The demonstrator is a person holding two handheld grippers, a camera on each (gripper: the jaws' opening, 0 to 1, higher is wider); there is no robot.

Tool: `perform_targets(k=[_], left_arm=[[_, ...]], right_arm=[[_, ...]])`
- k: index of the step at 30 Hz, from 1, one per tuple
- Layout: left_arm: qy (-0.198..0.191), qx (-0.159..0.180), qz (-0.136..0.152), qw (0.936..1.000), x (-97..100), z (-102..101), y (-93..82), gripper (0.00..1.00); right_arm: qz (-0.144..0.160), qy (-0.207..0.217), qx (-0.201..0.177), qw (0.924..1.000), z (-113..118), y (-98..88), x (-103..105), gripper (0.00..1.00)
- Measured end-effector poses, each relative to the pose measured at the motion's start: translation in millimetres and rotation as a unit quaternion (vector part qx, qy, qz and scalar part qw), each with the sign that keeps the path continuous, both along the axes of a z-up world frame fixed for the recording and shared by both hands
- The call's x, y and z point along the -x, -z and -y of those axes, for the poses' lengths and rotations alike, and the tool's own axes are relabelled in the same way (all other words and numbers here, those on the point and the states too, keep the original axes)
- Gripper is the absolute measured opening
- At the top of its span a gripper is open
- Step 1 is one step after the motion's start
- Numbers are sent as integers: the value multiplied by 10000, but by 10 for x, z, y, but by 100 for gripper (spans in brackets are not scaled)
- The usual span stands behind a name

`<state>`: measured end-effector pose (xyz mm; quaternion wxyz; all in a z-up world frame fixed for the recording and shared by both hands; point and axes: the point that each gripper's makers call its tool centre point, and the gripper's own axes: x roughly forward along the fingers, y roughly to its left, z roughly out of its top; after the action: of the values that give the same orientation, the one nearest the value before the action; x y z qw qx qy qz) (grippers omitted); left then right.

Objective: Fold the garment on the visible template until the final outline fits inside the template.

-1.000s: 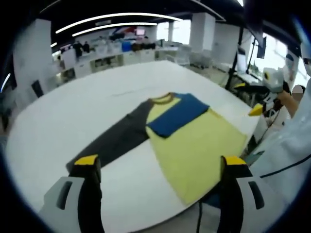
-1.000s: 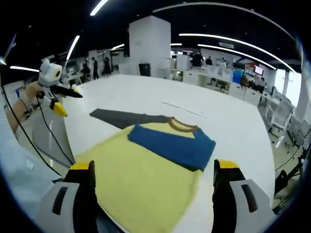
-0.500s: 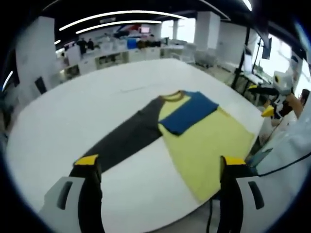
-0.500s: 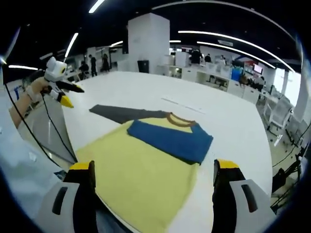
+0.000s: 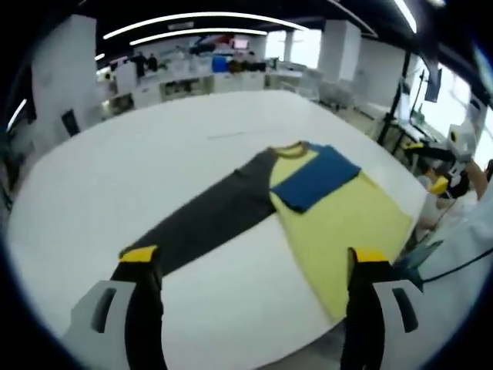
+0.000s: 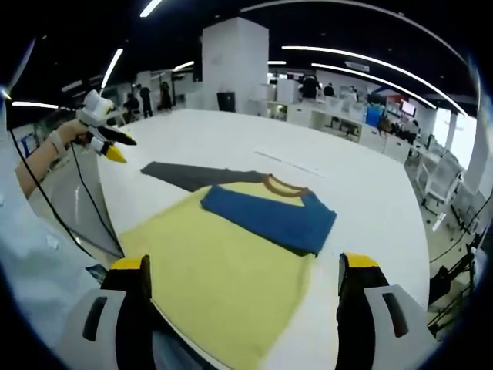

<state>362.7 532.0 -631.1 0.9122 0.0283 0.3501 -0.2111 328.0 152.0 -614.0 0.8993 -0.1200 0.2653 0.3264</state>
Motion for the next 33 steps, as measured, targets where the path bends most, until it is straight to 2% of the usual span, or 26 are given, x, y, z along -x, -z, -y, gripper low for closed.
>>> perform_targets(k=[6,14,24,33], left_arm=[[-176,179,-43,9997,-50,-105,58,94],[-417,42,-122,9990,-138,-315,182,90],[-675,116,-235,9974,-261,-508,333,88],[-985,127,-327,9945,-380,-712,508,84]], right_arm=[[32,4,-75,10000,-27,-35,-17,100],[6,29,-1,10000,-4,-24,-33,100],[-46,80,104,9999,39,-8,-33,100],[-110,211,25,9997,77,0,-9,100]])
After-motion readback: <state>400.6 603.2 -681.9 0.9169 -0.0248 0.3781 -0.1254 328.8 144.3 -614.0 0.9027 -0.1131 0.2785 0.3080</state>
